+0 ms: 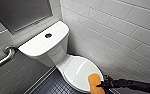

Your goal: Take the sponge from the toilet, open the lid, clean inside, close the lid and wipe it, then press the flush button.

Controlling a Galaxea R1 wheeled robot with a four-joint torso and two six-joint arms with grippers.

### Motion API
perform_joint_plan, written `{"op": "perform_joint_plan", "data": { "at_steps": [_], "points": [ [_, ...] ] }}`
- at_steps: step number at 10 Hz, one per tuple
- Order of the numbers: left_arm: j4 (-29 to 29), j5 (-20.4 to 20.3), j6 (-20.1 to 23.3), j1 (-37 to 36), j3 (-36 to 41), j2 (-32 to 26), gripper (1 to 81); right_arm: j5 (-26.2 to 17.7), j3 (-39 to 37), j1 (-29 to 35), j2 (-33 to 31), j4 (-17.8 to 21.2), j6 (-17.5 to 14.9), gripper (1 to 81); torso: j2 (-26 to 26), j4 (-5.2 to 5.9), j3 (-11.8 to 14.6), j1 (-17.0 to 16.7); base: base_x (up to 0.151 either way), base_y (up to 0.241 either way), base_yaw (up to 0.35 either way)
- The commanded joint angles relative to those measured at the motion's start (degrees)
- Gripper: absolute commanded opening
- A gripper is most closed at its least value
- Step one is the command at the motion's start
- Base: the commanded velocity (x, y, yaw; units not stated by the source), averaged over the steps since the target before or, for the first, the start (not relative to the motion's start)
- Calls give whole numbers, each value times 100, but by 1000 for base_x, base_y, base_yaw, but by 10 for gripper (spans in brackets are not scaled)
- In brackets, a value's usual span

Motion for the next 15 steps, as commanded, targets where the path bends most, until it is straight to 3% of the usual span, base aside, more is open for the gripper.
{"op": "perform_joint_plan", "data": {
  "at_steps": [1, 6, 7, 11, 12, 14, 15],
  "points": [
    [21, 494, 44, 119, 187, -70, 811, 31, 791, -114, -1261, -17, 71, 10, 0, 0, 0, 0, 0, 0, 0],
    [12, 486, 44, 49, 372, -227, 811, 480, 1284, -1045, -2588, -34, 53, 10, 0, 0, 0, 0, 0, 0, 0],
    [12, 486, 44, 31, 477, -289, 811, 497, 1249, -1380, -2737, -34, 27, 10, 573, 0, 0, -369, 0, 0, 0],
    [-6, 486, 44, -39, 724, -500, 811, 1463, 739, -2831, -2563, -34, -9, 10, 1030, 0, 0, -660, 0, 0, 0],
    [-23, 486, 44, -48, 759, -535, 811, 1578, 572, -3129, -2360, -34, -9, 10, 1224, 0, 439, -787, 0, 0, 0],
    [-40, 486, 44, -74, 847, -623, 811, 1868, 132, -3647, -1921, -78, -44, 10, 1557, 0, 642, -997, 0, 0, 0],
    [-49, 486, 44, -83, 855, -667, 811, 1965, -70, -3867, -1718, -140, -44, 10, 1717, -128, 797, -1099, 0, 0, 0]
  ]
}}
